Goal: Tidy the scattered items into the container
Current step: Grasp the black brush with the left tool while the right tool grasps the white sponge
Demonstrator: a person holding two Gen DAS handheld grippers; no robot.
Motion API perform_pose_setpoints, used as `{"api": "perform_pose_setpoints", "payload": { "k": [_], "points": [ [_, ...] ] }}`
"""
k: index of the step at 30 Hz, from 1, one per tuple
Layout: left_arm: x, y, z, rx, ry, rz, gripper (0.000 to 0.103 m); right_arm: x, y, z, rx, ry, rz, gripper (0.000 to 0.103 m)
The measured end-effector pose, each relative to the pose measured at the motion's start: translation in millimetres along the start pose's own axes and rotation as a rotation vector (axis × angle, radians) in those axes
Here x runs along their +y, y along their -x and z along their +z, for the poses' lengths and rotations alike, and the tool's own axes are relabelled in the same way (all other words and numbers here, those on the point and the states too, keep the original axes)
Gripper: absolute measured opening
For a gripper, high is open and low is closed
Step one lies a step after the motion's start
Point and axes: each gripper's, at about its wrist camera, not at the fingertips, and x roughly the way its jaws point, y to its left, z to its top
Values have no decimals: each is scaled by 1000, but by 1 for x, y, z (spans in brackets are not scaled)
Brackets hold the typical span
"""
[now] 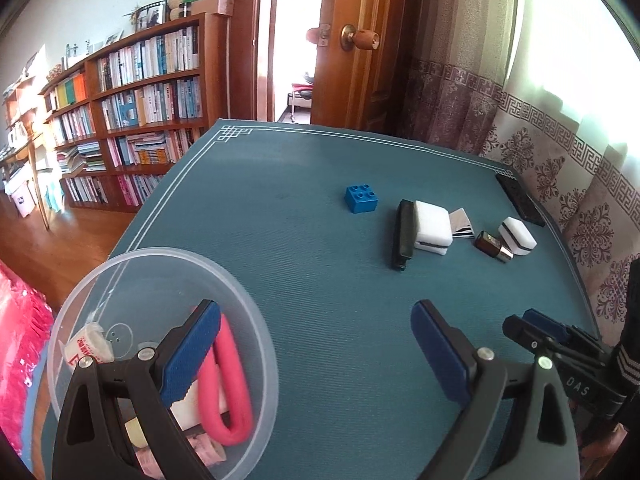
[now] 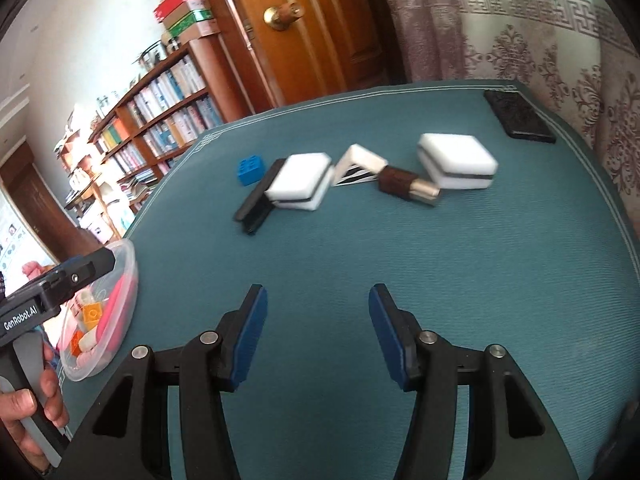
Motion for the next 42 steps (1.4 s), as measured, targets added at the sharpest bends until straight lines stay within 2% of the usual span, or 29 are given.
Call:
{"api": "perform_pose_setpoints", "payload": {
  "k": [7, 12, 16, 23, 29, 32, 34, 42],
  "points": [
    [-35, -26, 8, 26, -90, -10, 98, -40, 8, 19, -37, -62, -74, 57],
    [-52, -53, 13, 54, -120, -5, 98, -63, 8, 37, -59, -95, -112, 59],
    [-61, -68, 19, 58, -123, -12, 98, -74, 3, 49, -71, -114, -134, 65],
    [-68, -96, 31, 67, -142, 6, 98, -88, -12, 64, -58, -153, -154, 65],
    [-69, -119, 35, 79, -147, 34, 98, -87, -22, 74, -55, -134, -164, 65],
    [-70, -125, 37, 77, -144, 47, 89, -88, -26, 81, -61, -129, -174, 65],
    [-70, -129, 38, 89, -144, 39, 76, -88, -30, 86, -65, -128, -183, 65],
    [-74, -142, 39, 104, -145, 13, 66, -97, -46, 97, -41, -137, -184, 65]
  ]
}}
